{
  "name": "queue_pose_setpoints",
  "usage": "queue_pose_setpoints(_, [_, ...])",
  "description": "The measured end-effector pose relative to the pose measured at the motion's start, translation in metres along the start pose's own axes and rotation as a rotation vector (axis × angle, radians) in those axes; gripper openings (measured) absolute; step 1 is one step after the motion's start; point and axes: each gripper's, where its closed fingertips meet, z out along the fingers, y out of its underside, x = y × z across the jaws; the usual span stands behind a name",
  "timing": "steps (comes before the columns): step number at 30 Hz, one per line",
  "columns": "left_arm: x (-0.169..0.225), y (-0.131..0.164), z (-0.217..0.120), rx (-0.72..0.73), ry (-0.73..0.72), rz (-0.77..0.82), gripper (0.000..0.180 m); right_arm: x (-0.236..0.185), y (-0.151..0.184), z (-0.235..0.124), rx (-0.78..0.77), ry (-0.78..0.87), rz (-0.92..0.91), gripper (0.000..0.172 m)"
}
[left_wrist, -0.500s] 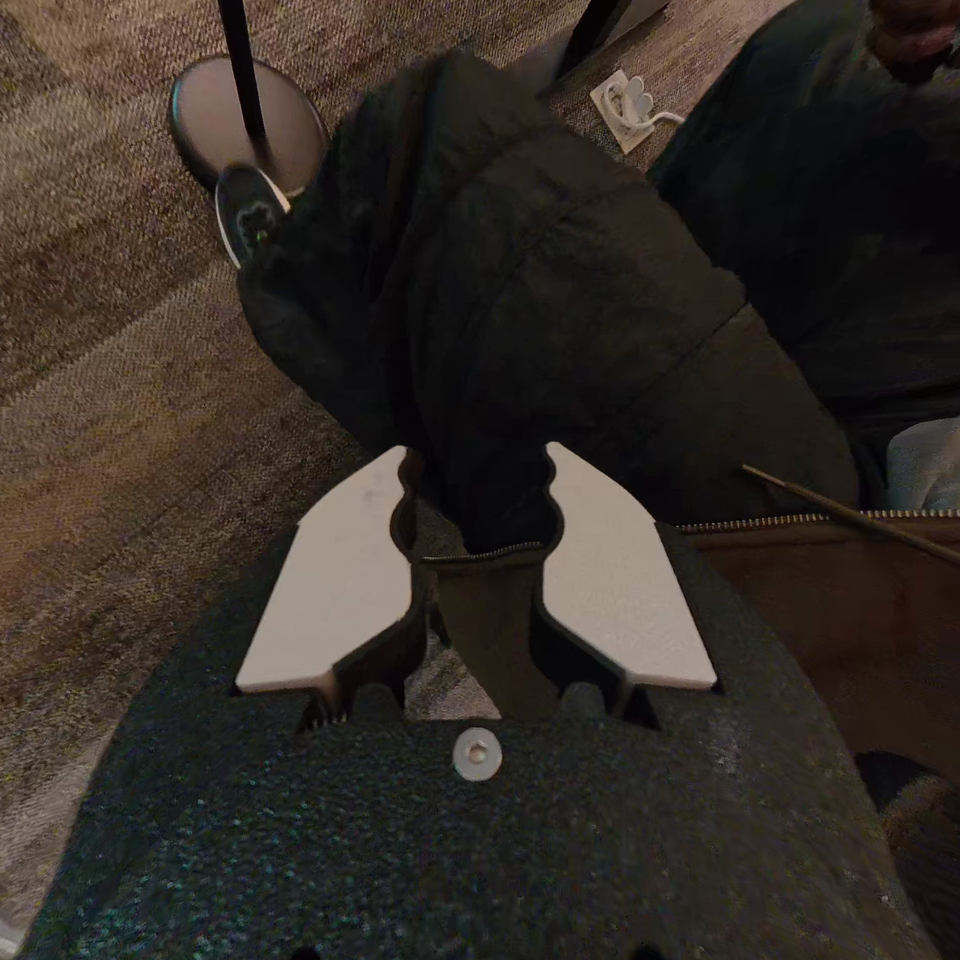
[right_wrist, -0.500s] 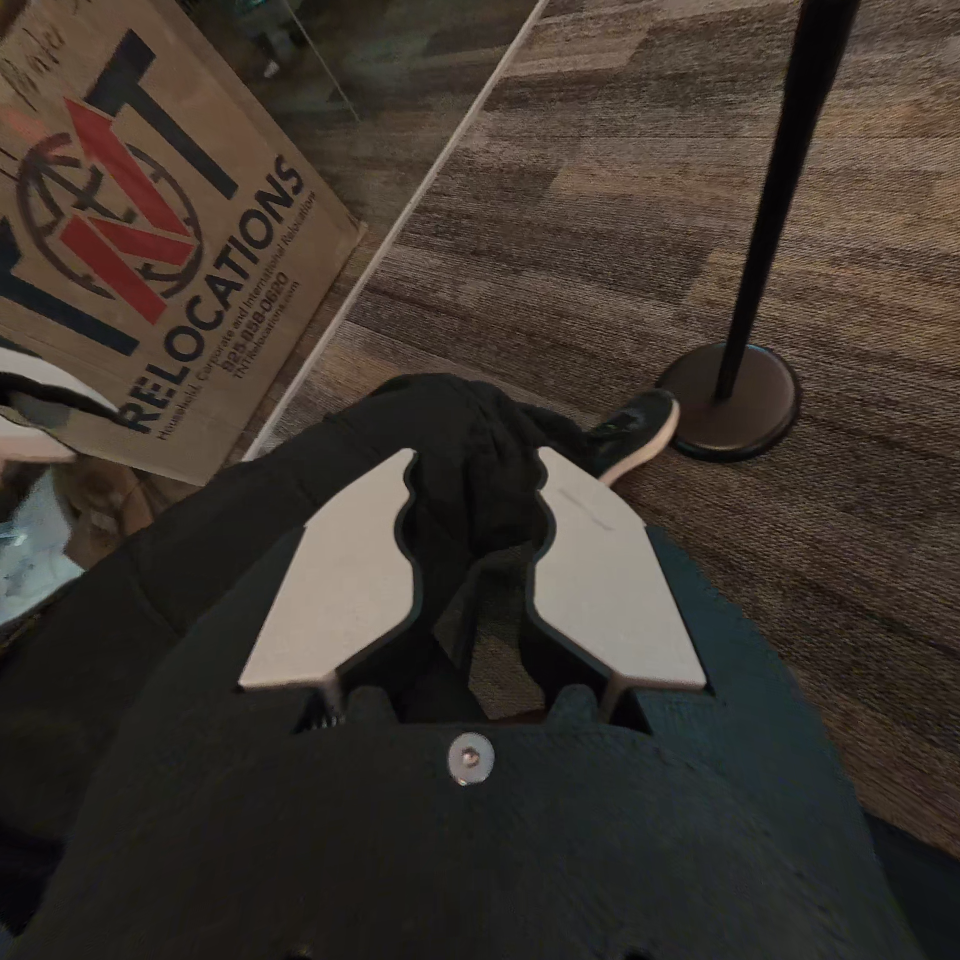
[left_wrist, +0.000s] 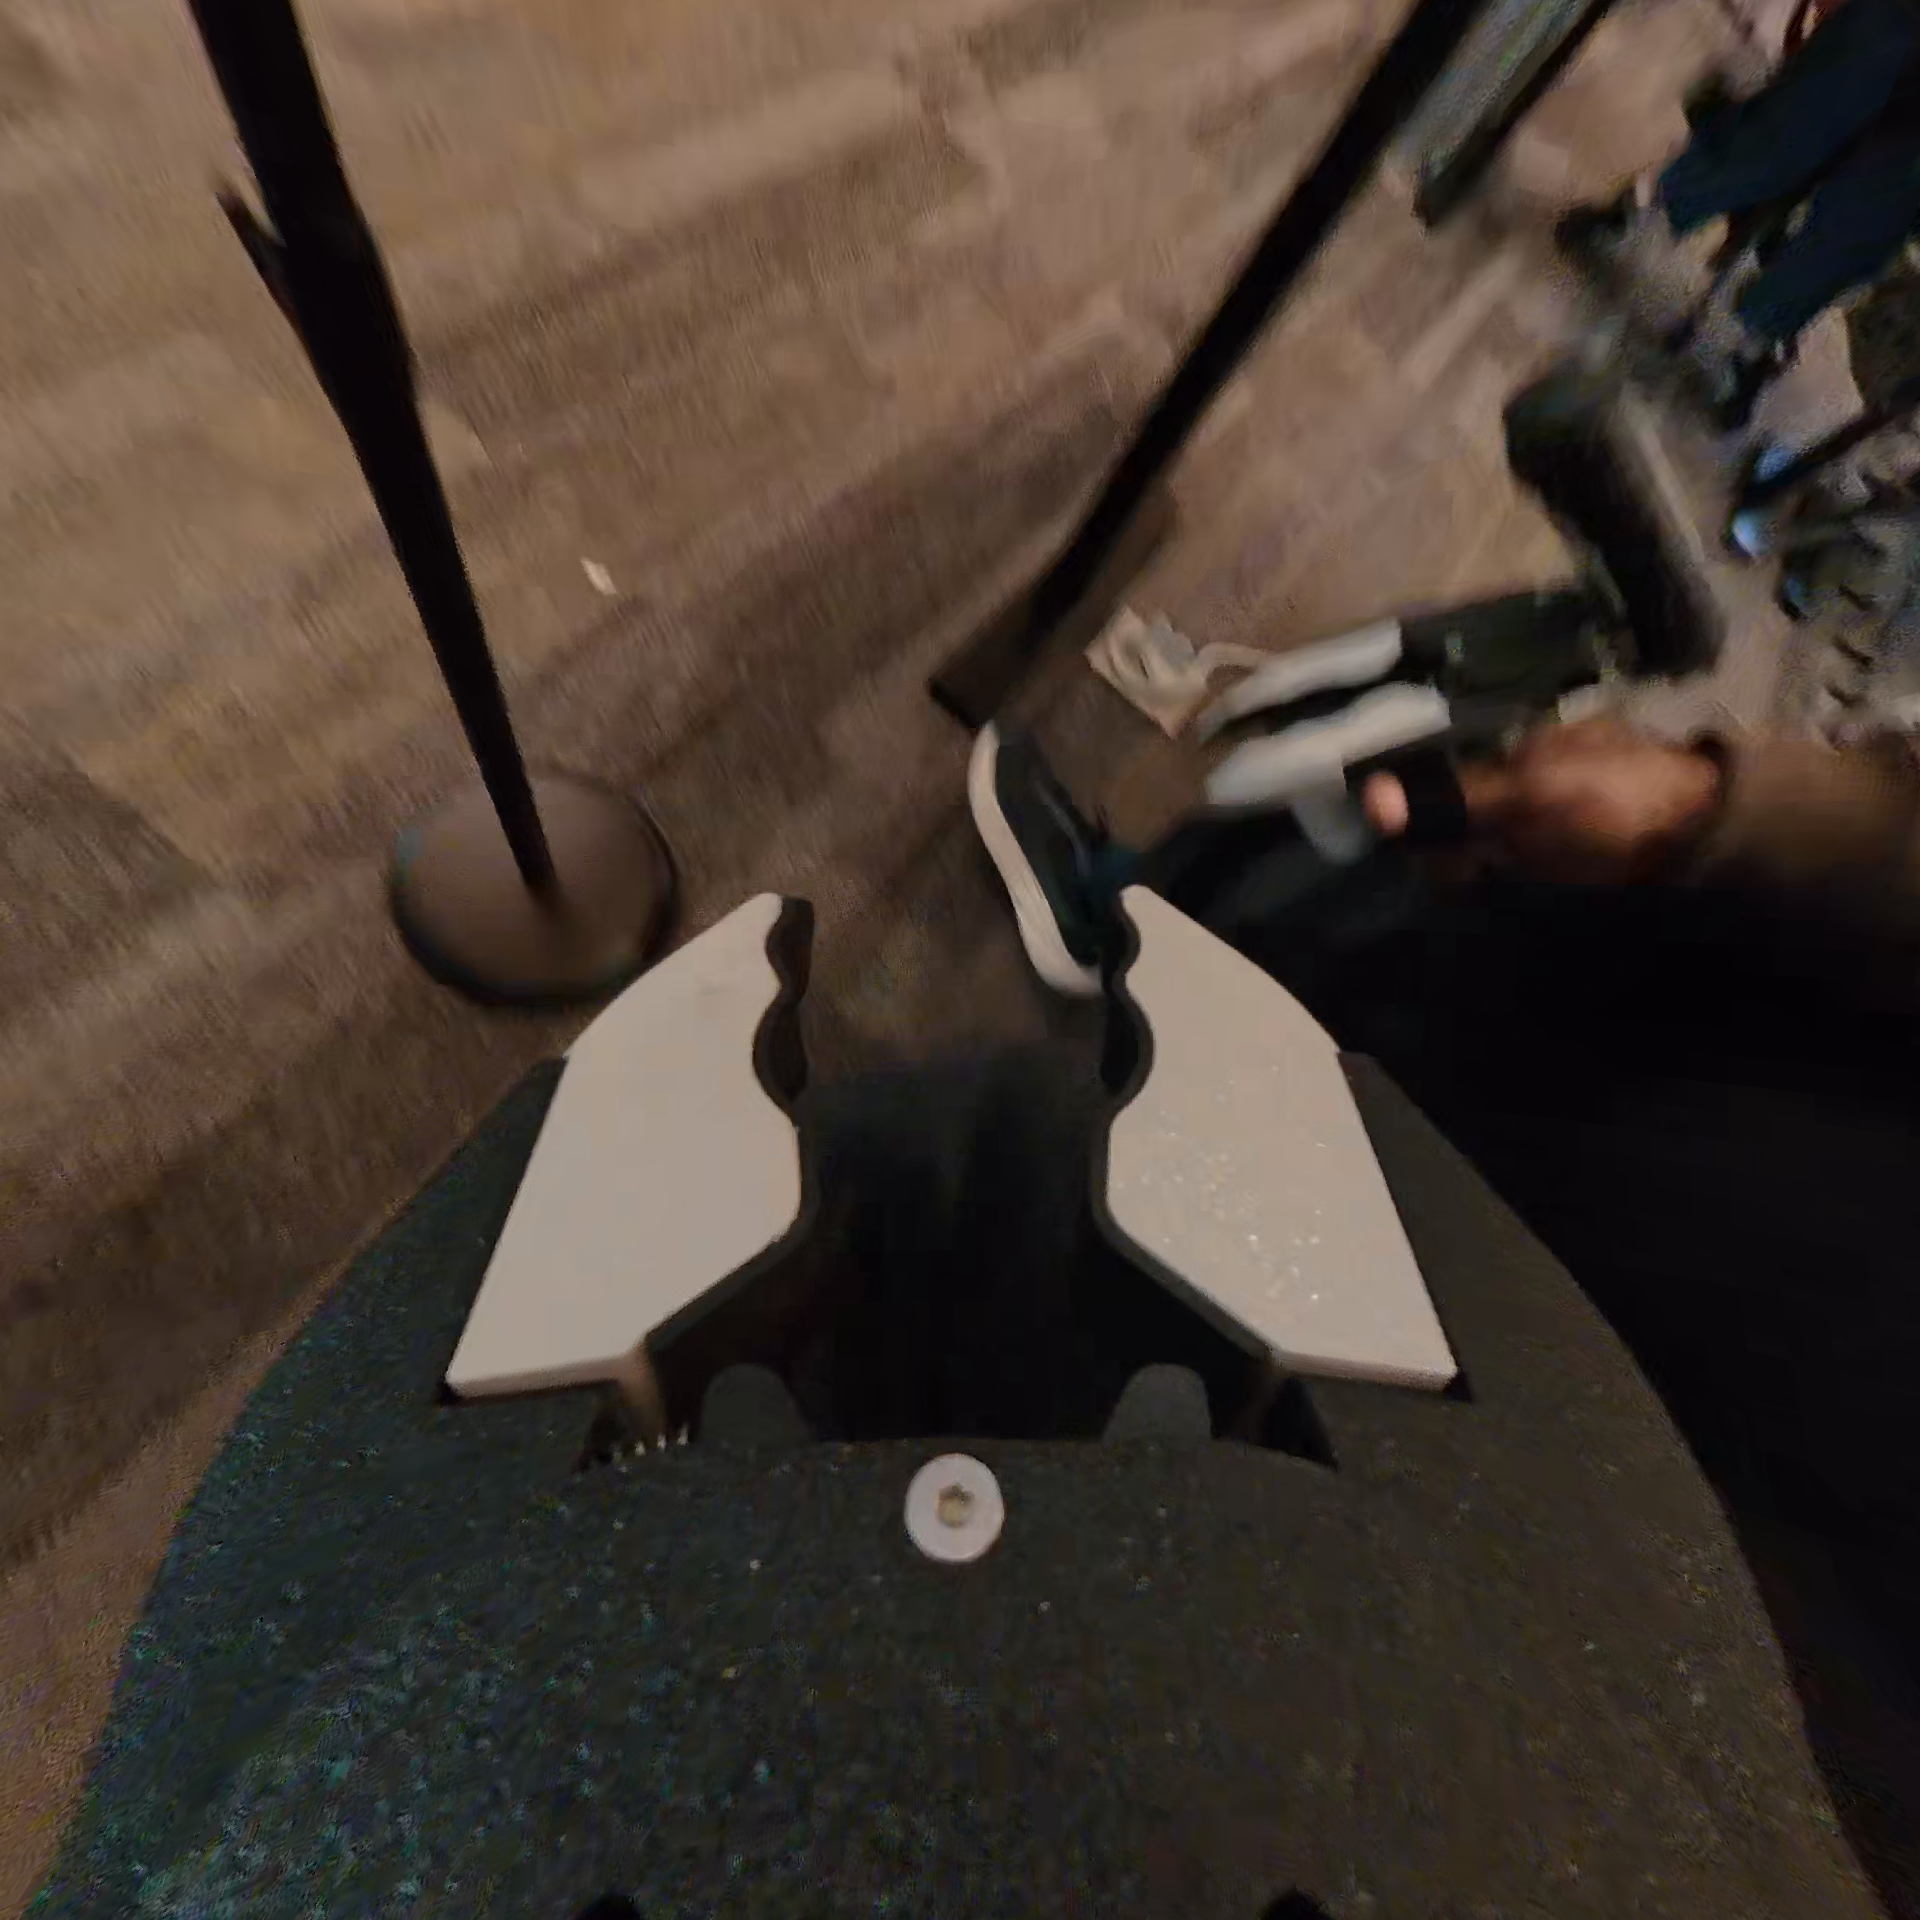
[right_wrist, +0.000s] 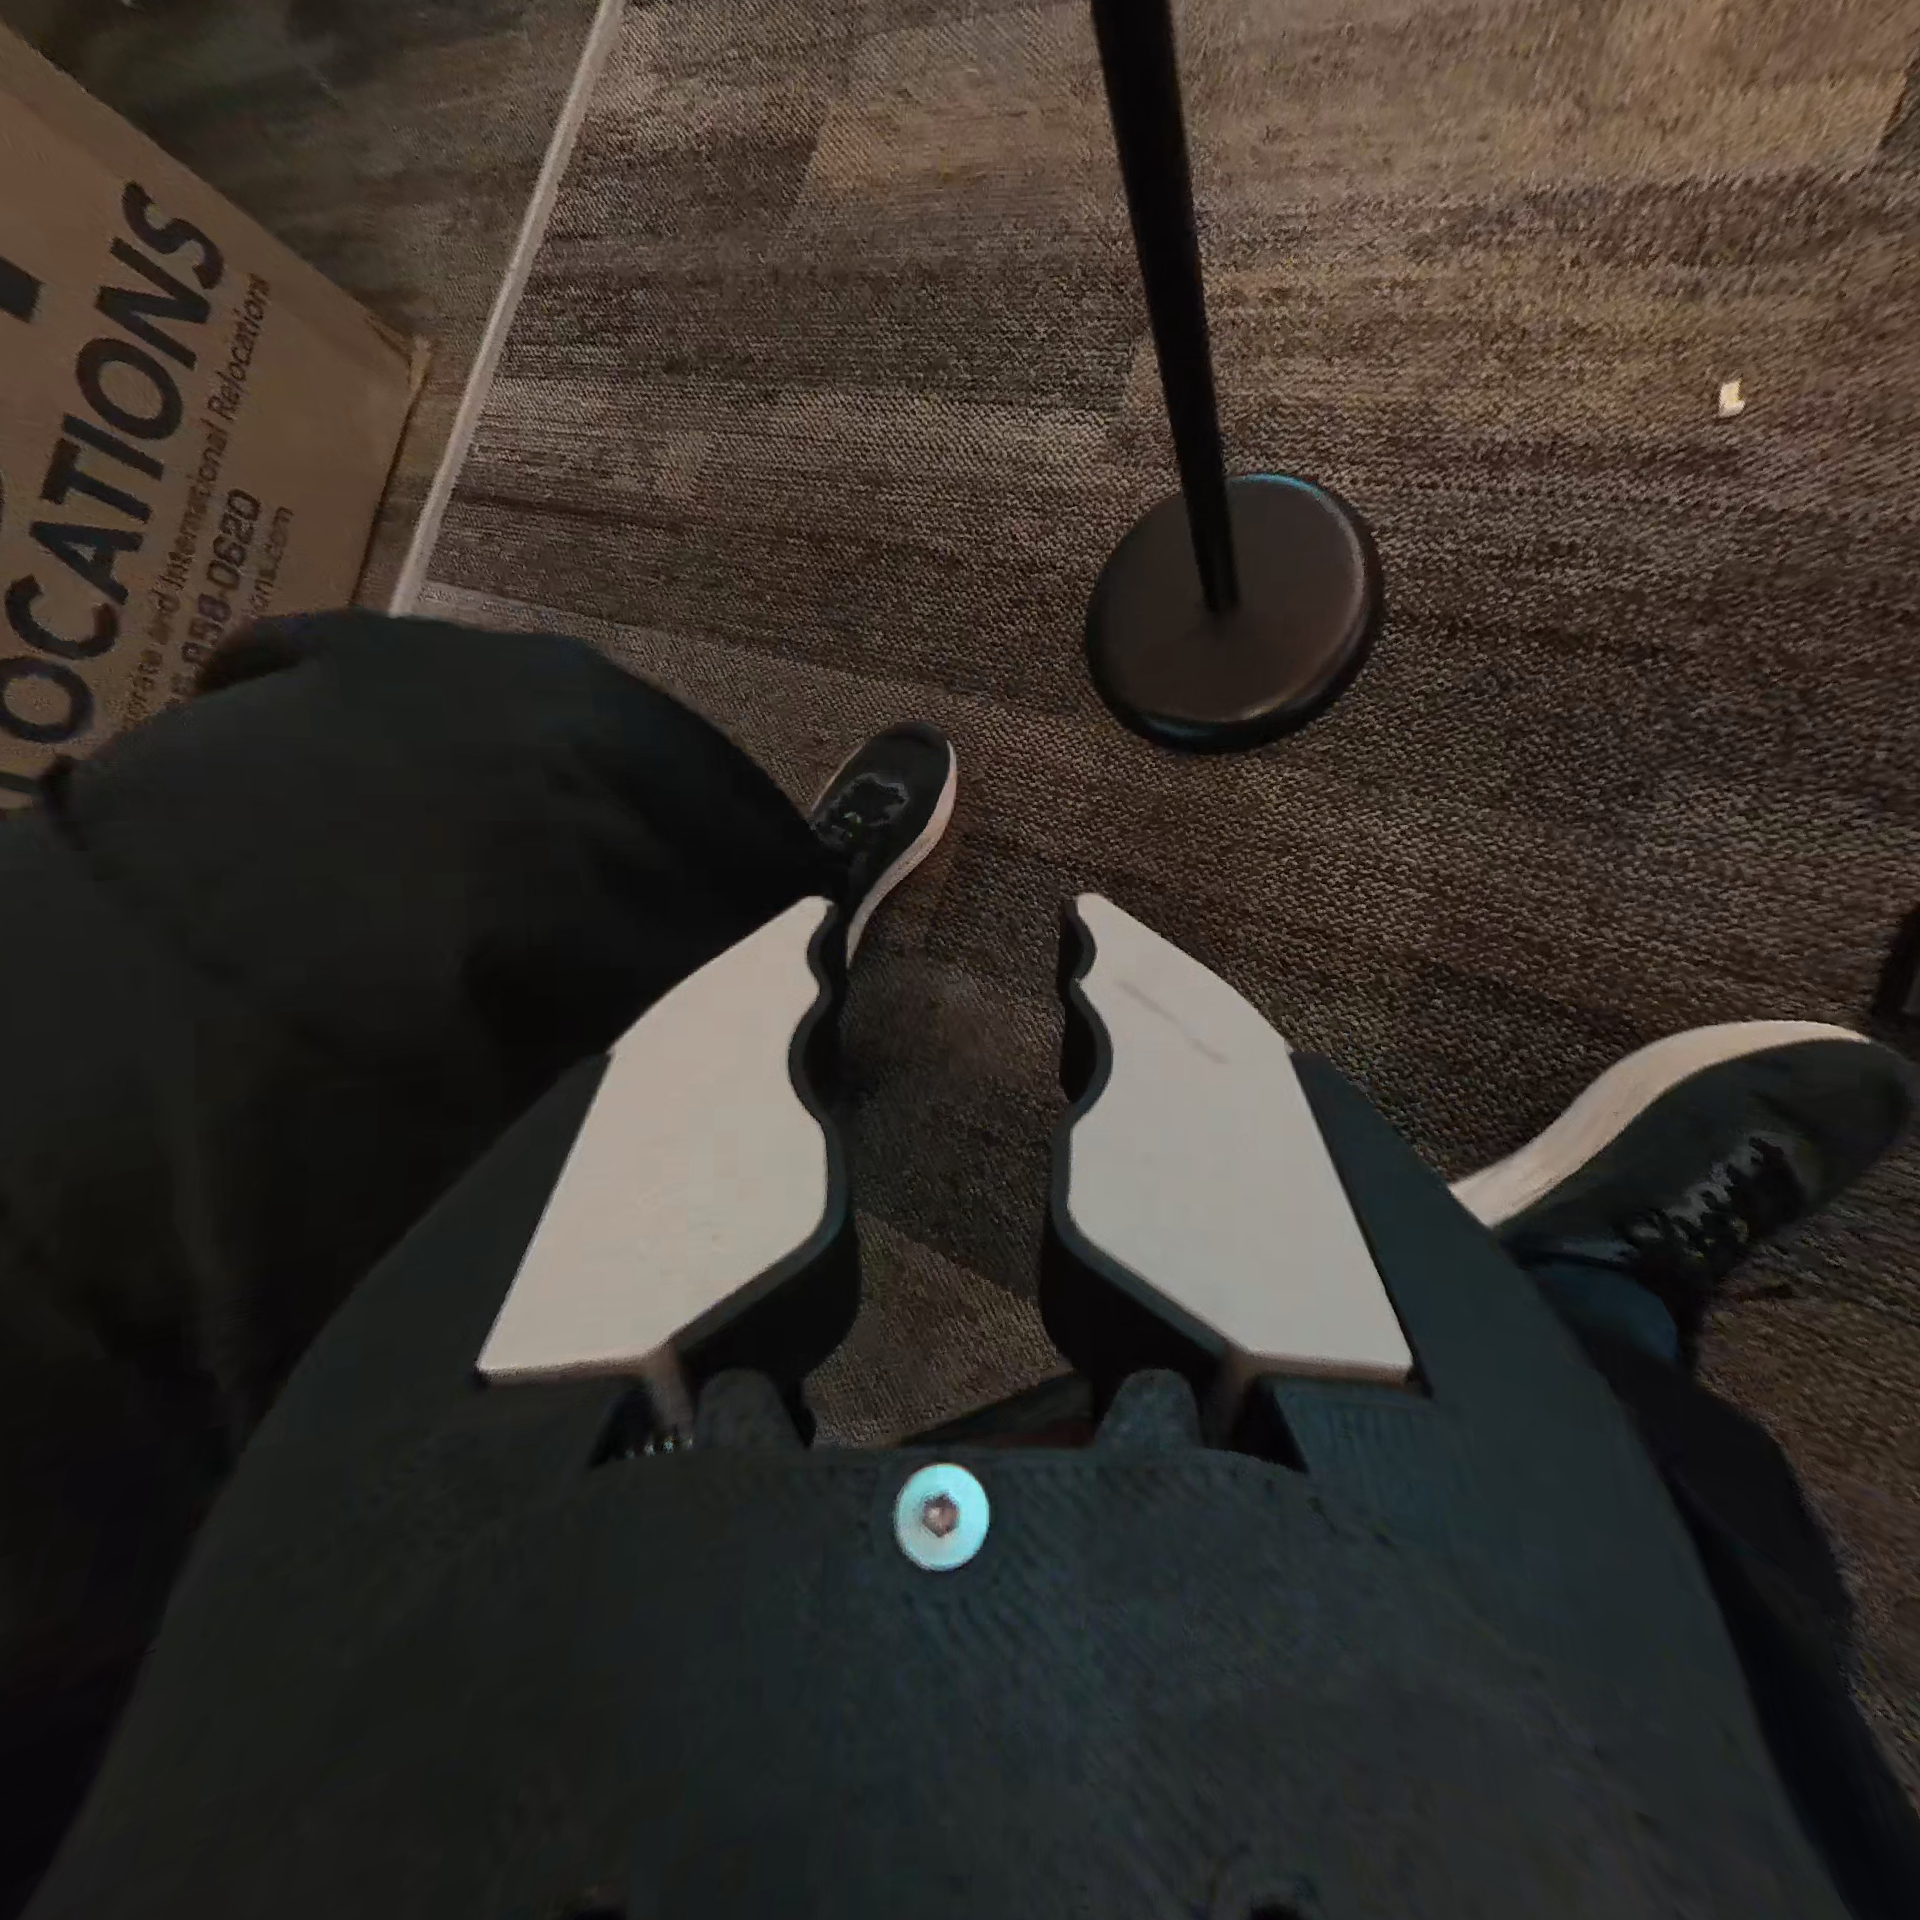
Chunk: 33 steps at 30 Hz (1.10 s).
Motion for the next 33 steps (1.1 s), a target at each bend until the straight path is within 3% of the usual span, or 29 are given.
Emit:
queue_pose_setpoints(2, [-0.042,-0.045,0.047,0.130,-0.066,0.050,0.058,0.016,-0.009,0.030,-0.010,-0.040,0.045,0.039])
queue_pose_setpoints(5, [-0.111,-0.089,0.120,0.253,-0.126,-0.018,0.066,0.036,-0.022,0.079,-0.042,-0.096,0.087,0.040])
queue_pose_setpoints(9, [-0.176,-0.111,0.199,0.287,-0.208,-0.050,0.073,0.046,-0.040,0.135,-0.086,-0.190,0.185,0.041])
queue_pose_setpoints(13, [-0.208,-0.116,0.243,0.245,-0.306,-0.024,0.069,0.043,-0.070,0.170,-0.157,-0.261,0.257,0.041])
queue_pose_setpoints(14, [-0.217,-0.114,0.249,0.232,-0.324,-0.032,0.056,0.048,-0.074,0.177,-0.171,-0.238,0.217,0.041])
queue_pose_setpoints(16, [-0.221,-0.118,0.257,0.265,-0.283,-0.017,0.055,0.064,-0.079,0.191,-0.195,-0.189,0.147,0.042])
queue_pose_setpoints(19, [-0.231,-0.120,0.254,0.243,-0.340,0.084,0.050,0.101,-0.083,0.214,-0.191,-0.116,0.131,0.041])
queue_pose_setpoints(25, [-0.243,-0.120,0.238,0.281,-0.360,0.147,0.047,0.182,-0.080,0.261,-0.069,-0.014,0.333,0.034])
queue_pose_setpoints(28, [-0.253,-0.122,0.229,0.284,-0.370,0.144,0.047,0.200,-0.074,0.287,-0.041,0.000,0.368,0.033])
queue_pose_setpoints(33, [-0.266,-0.127,0.213,0.300,-0.362,0.156,0.046,0.205,-0.057,0.332,-0.103,-0.001,0.274,0.034])
